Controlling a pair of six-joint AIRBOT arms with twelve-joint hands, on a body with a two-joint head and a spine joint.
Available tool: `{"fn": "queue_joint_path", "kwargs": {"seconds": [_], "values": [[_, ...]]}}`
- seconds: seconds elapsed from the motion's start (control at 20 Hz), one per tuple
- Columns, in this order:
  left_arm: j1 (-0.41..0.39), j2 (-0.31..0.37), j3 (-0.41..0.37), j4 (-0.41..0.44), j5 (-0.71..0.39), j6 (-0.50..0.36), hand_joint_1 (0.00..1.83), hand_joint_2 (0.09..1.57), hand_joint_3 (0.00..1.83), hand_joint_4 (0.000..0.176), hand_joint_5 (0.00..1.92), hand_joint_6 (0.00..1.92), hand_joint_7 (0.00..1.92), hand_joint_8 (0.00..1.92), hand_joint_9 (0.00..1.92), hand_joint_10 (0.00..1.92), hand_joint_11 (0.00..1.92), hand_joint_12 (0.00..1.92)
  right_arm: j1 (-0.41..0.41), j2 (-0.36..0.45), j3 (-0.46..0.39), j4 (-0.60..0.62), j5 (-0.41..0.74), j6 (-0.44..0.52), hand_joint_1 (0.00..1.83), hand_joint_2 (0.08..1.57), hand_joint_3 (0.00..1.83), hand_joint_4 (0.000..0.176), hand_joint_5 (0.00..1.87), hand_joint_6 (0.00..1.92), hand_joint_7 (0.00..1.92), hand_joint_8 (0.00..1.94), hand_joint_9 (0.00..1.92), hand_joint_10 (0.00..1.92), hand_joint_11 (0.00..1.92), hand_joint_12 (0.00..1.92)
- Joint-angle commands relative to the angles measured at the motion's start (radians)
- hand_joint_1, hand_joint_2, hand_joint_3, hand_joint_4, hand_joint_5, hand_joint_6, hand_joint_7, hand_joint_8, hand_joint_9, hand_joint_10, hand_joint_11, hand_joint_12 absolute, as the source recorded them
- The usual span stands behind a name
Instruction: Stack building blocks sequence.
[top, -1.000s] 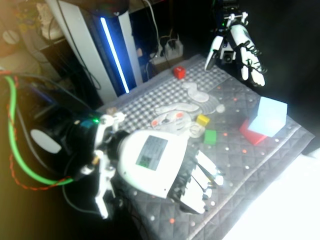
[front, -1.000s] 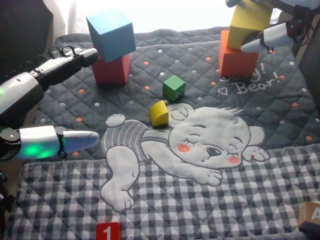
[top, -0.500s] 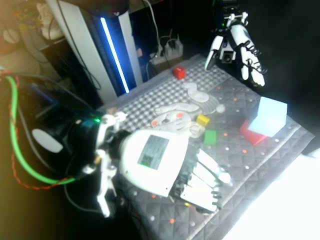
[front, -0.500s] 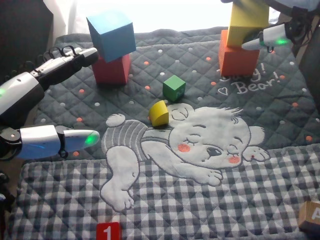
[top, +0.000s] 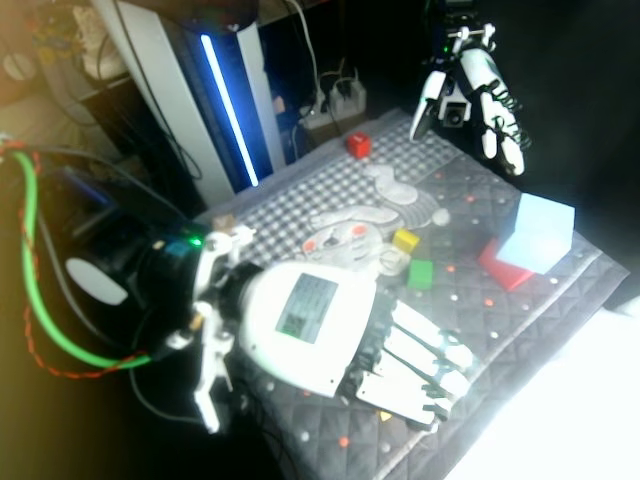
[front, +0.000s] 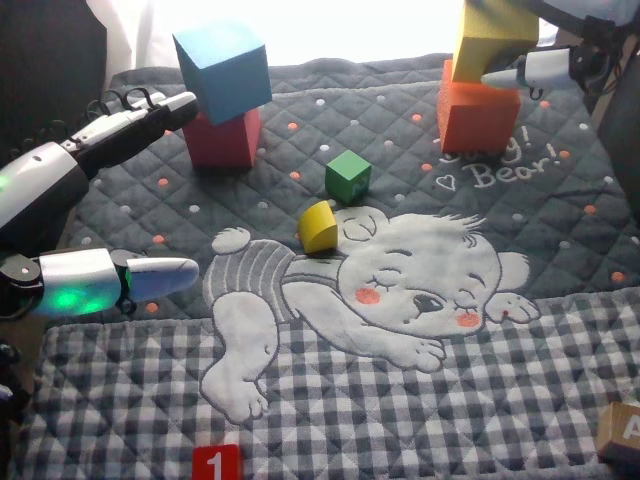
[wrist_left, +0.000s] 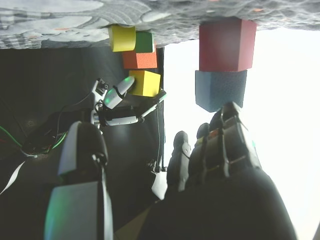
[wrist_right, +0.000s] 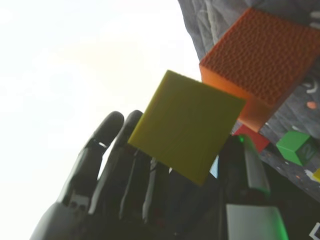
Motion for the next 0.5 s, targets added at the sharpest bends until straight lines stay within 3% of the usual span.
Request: {"fn": "queue_joint_path", "kwargs": {"seconds": [0.0,0.2,0.3,0.35,0.4,0.45], "values": [[-0.012,-0.002,0.002,0.005,-0.127,-0.01,0.95,1.01,0.0,0.11,0.13,0.01,0.01,0.0,0.03,0.01,0.0,0.58,0.002,0.008,0.0,0.02,0.116,-0.002,1.05,1.17,0.0,0.017,0.5,0.0,0.58,0.0,0.75,0.09,0.3,1.4],[-0.012,-0.002,0.004,0.005,-0.126,-0.01,0.95,1.01,0.0,0.108,0.14,0.01,0.01,0.0,0.03,0.01,0.0,0.59,0.001,0.011,-0.005,0.02,0.117,-0.002,1.03,1.17,0.0,0.036,0.49,0.0,0.48,0.0,0.71,0.05,0.29,1.34],[-0.012,-0.002,0.004,0.005,-0.127,-0.01,0.95,1.01,0.0,0.109,0.15,0.0,0.01,0.0,0.03,0.0,0.0,0.56,0.0,0.013,-0.011,0.02,0.118,-0.002,1.02,1.18,0.0,0.05,0.47,0.0,0.61,0.02,0.8,0.07,0.39,1.38],[-0.012,-0.002,0.004,0.005,-0.127,-0.01,0.93,1.02,0.0,0.109,0.15,0.0,0.01,0.0,0.04,0.01,0.0,0.55,-0.002,0.013,-0.012,0.02,0.118,-0.002,1.03,1.17,0.0,0.039,0.47,0.0,0.6,0.01,0.78,0.06,0.35,1.36],[-0.012,-0.002,0.004,0.005,-0.126,-0.01,0.93,1.02,0.0,0.111,0.14,0.0,0.01,0.0,0.03,0.0,0.0,0.55,-0.003,0.013,-0.012,0.02,0.118,-0.002,1.03,1.17,0.0,0.046,0.47,0.0,0.62,0.01,0.77,0.05,0.33,1.37],[-0.012,-0.002,0.004,0.005,-0.126,-0.01,0.93,1.02,0.0,0.104,0.14,0.0,0.01,0.0,0.04,0.0,0.0,0.59,-0.004,0.013,-0.012,0.02,0.118,-0.002,1.04,1.16,0.0,0.037,0.46,0.0,0.6,0.0,0.75,0.04,0.31,1.36]]}}
